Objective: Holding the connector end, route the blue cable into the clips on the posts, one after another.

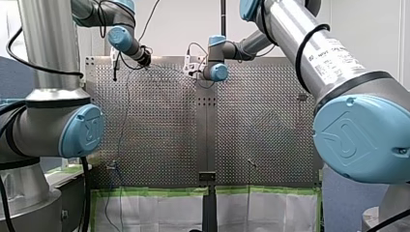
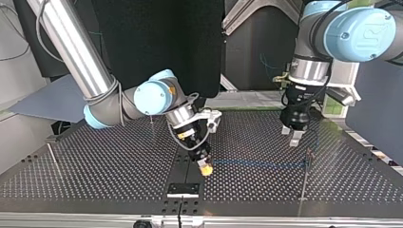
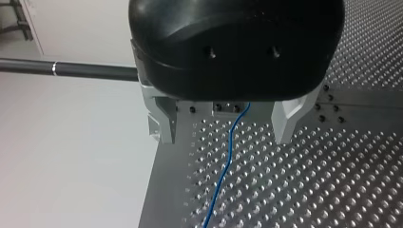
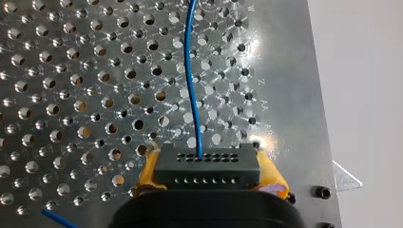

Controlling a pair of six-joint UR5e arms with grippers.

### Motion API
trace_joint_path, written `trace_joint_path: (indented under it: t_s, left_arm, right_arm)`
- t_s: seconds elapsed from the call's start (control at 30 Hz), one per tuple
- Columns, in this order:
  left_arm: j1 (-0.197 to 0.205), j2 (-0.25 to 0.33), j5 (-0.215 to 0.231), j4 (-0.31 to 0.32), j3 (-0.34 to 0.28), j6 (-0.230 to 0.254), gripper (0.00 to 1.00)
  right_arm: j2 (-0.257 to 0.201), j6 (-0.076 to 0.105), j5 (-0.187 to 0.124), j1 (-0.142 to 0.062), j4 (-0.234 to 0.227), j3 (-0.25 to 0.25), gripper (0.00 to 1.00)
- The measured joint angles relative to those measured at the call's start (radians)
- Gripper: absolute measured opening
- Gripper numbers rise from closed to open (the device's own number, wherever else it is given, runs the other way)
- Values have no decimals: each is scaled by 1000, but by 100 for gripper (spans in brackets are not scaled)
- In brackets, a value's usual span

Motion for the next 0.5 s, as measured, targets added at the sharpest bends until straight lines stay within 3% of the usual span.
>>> trace_joint_path:
  t_s: [0.3, 0.5]
  left_arm:
    - [-33, -69, -16, -2, 93, 2, 100]
    - [-42, -116, -37, -1, 118, 11, 100]
  right_arm:
    - [-1, -12, -14, 6, -4, -1, 0]
    - [-2, -16, -17, 3, -3, -1, 0]
